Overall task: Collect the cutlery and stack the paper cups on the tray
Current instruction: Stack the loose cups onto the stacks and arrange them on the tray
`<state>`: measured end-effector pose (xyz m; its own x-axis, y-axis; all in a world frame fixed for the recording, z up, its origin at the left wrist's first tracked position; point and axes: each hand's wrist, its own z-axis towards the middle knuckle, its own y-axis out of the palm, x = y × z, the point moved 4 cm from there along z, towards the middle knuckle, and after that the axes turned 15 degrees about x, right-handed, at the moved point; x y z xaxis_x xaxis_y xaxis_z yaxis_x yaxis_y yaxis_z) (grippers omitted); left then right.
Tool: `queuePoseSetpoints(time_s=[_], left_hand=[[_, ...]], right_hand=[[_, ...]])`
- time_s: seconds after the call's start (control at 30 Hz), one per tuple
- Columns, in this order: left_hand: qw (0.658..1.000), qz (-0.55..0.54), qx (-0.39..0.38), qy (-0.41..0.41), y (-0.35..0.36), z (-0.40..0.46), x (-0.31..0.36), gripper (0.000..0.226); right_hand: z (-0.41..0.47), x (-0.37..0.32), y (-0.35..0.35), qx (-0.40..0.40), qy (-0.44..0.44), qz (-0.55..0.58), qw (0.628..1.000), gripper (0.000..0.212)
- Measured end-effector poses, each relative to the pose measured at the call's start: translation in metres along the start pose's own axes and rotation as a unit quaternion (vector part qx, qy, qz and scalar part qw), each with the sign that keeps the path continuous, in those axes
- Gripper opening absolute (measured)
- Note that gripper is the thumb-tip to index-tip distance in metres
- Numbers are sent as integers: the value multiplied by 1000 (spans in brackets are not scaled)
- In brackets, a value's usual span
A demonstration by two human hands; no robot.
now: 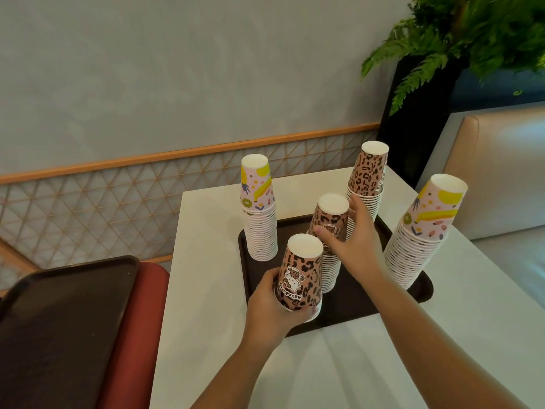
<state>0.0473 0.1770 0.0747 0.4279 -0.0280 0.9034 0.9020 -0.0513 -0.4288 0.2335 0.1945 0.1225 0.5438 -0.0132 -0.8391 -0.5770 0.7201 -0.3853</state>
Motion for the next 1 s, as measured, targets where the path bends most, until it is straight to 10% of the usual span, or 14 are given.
queuePoseSetpoints(time_s=[0.57, 1.0], left_hand=[[979, -94, 57, 171, -3, 48, 146, 71], [991, -45, 47, 113, 62, 76, 94, 73]], right_hand=[[23, -73, -42, -29, -149, 123, 981, 80], [39, -4, -20, -117, -68, 75, 988, 74]])
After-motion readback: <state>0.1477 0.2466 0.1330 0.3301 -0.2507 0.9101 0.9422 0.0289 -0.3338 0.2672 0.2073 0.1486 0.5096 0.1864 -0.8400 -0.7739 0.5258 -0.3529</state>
